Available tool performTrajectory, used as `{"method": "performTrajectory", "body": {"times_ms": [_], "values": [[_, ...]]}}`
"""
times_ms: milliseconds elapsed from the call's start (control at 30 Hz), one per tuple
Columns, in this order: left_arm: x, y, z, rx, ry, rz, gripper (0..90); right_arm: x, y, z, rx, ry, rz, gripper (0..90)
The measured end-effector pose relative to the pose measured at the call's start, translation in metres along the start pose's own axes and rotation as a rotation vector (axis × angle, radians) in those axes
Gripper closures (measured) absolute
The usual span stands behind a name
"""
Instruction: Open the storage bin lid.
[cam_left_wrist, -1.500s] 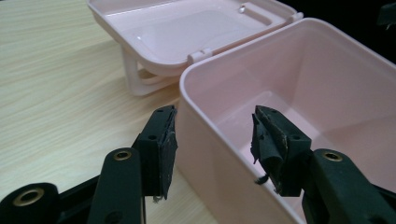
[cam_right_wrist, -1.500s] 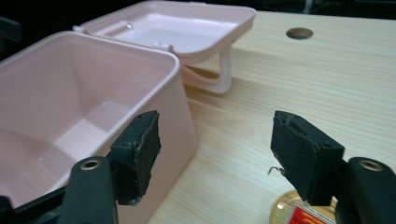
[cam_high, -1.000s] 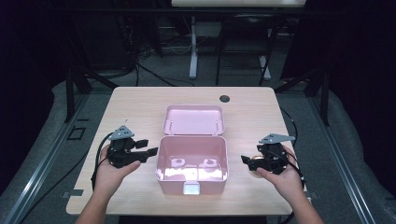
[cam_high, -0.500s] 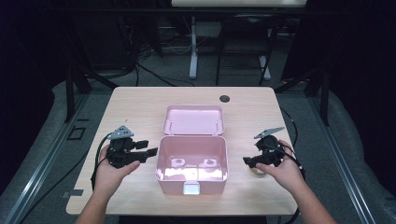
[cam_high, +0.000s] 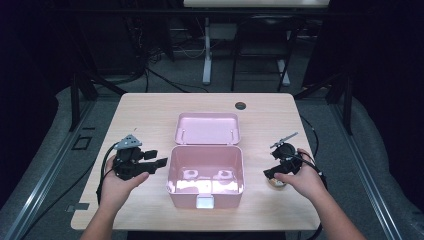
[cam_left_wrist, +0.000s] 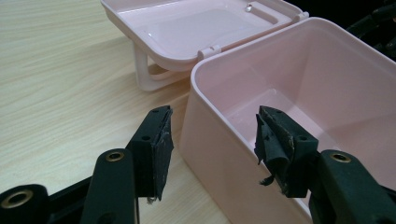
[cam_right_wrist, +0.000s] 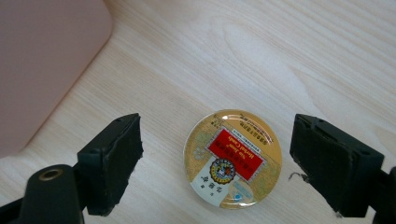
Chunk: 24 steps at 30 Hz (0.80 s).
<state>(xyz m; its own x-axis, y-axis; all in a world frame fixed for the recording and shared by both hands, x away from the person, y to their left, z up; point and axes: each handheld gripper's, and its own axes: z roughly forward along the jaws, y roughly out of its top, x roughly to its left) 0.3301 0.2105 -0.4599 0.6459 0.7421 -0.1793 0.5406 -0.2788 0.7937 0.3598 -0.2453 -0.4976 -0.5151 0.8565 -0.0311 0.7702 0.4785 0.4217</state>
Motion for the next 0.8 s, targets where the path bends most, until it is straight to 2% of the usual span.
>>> {"method": "performTrajectory", "body": {"times_ms": [233,433,500,567,667,800], "values": [[0.0,0.0,0.0,0.001,0.004,-0.002,45.5,-0.006,0.004,0.004,0.05,-0.007,0.027,16.3],[0.001,0.0,0.0,-0.002,0.002,-0.008,45.6,-0.016,0.005,0.013,0.114,-0.024,0.072,15.2],[0.001,0.0,0.0,0.0,0.005,-0.009,45.5,-0.018,0.006,0.016,0.133,-0.031,0.073,14.4],[0.001,-0.001,0.0,-0.004,0.002,-0.01,45.6,-0.02,0.007,0.021,0.161,-0.02,0.084,13.8],[0.001,0.0,-0.001,0.0,-0.001,-0.009,45.5,-0.021,0.008,0.026,0.205,-0.027,0.095,12.5],[0.001,0.0,-0.002,0.001,0.002,-0.009,45.5,-0.023,0.009,0.031,0.231,-0.023,0.102,9.9]]}}
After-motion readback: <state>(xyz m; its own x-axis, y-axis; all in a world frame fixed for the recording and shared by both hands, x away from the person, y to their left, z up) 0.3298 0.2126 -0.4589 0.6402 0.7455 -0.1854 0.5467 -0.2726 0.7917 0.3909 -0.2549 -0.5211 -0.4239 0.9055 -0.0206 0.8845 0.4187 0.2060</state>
